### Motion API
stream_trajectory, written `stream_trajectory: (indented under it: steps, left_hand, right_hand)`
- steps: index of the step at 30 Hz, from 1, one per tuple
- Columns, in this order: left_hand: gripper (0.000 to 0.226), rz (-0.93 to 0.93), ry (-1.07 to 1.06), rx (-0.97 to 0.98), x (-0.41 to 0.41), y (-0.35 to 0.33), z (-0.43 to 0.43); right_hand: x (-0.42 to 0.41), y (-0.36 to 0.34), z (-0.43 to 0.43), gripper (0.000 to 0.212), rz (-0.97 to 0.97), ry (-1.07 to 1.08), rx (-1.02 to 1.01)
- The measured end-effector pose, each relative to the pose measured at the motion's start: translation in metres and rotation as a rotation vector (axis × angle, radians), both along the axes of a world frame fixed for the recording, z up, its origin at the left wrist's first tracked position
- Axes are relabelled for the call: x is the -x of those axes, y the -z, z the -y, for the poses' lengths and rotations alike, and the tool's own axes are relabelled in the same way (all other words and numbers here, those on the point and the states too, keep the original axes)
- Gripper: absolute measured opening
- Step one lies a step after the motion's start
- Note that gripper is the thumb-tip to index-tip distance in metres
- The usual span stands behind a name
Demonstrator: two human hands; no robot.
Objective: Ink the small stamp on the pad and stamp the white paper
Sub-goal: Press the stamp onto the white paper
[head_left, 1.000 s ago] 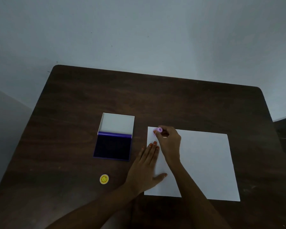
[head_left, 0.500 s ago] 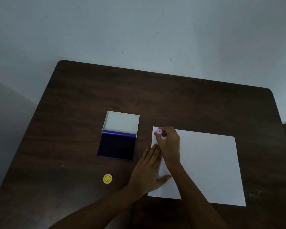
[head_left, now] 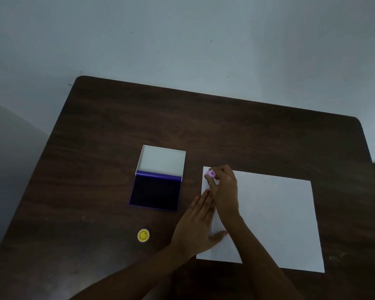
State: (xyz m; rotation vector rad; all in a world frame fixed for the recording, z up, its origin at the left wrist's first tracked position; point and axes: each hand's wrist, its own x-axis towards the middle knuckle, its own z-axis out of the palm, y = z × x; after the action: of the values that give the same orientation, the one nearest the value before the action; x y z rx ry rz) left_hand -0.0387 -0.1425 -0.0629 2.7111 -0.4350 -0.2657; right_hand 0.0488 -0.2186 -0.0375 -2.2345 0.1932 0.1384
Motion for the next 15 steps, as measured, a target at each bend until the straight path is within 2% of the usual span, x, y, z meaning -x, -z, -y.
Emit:
stream_trajectory:
  steps: [6,11,15]
  left_hand:
    - [0.078,0.095,-0.006,0.003,0.0005,0.0011,0.0013]
    - [0.078,0.047,-0.034,-0.002,0.0008,-0.0011,0.0021]
    - [0.077,0.088,-0.029,0.043,0.0020,0.0023,0.0017]
  right_hand:
    - [0.0025,-0.0044,-0.0021,0.023,0.033,-0.015,0.015]
    - [0.0040,-0.0057,-0.0021,0.025,0.020,-0.017,0.001]
    - [0.0028,-0.0053,-0.0032,0.026,0.009,-0.018,0.011]
